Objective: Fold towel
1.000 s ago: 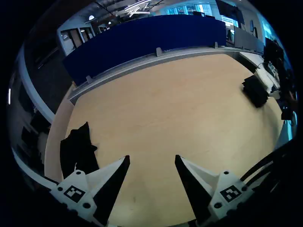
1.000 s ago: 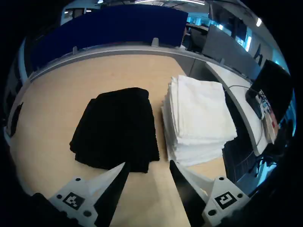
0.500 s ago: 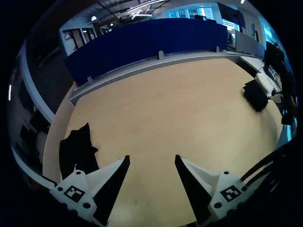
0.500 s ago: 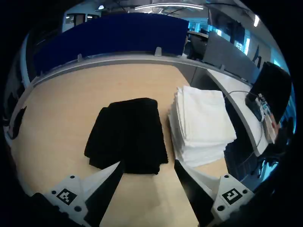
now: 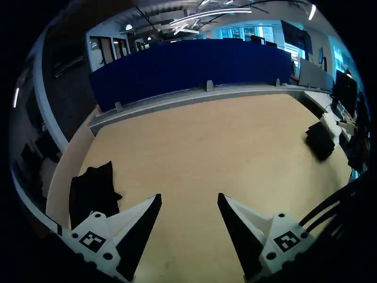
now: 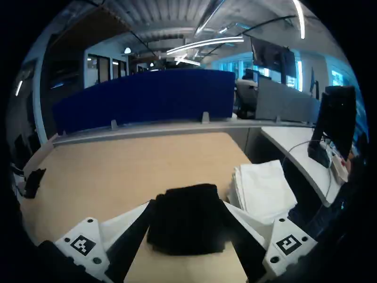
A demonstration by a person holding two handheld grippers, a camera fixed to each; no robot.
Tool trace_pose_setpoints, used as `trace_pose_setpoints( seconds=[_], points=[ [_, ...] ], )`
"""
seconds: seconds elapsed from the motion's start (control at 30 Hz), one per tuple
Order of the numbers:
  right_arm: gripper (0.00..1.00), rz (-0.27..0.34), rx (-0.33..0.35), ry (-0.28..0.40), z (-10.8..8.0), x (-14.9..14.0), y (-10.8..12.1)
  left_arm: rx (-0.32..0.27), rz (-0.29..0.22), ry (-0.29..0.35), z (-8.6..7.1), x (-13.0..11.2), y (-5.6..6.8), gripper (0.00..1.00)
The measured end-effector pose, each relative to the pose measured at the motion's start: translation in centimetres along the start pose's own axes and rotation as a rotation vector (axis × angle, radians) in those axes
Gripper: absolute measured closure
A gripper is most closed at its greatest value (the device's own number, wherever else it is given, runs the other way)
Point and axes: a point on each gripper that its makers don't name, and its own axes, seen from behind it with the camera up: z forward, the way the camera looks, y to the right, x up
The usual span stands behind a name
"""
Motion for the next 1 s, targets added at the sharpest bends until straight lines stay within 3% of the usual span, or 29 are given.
trace_pose_setpoints(
  seconds=[0.2, 0.37, 0.6, 0.8, 1.0],
  points=[
    [0.00, -0.018, 0.013, 0.187, -1.2, 5.5, -3.2, 0.009, -0.047, 0.098, 0.7, 2.2, -0.6, 0.12],
    [0.00, -0.012, 0.021, 0.296, -1.5, 8.7, -5.4, 0.014, -0.084, 0.212, 0.9, 4.6, -1.0, 0.12],
    [0.00, -0.040, 0.075, 0.390, -2.8, 12.0, -9.7, 0.019, -0.123, 0.338, 0.5, 7.1, -1.9, 0.12],
    [0.00, -0.073, 0.042, 0.453, -3.7, 14.2, -11.7, 0.027, -0.139, 0.443, -0.2, 9.4, -2.9, 0.12],
    [0.00, -0.097, 0.021, 0.463, -3.1, 14.7, -13.7, 0.050, -0.159, 0.522, -1.2, 11.6, -4.5, 0.12]
  ],
)
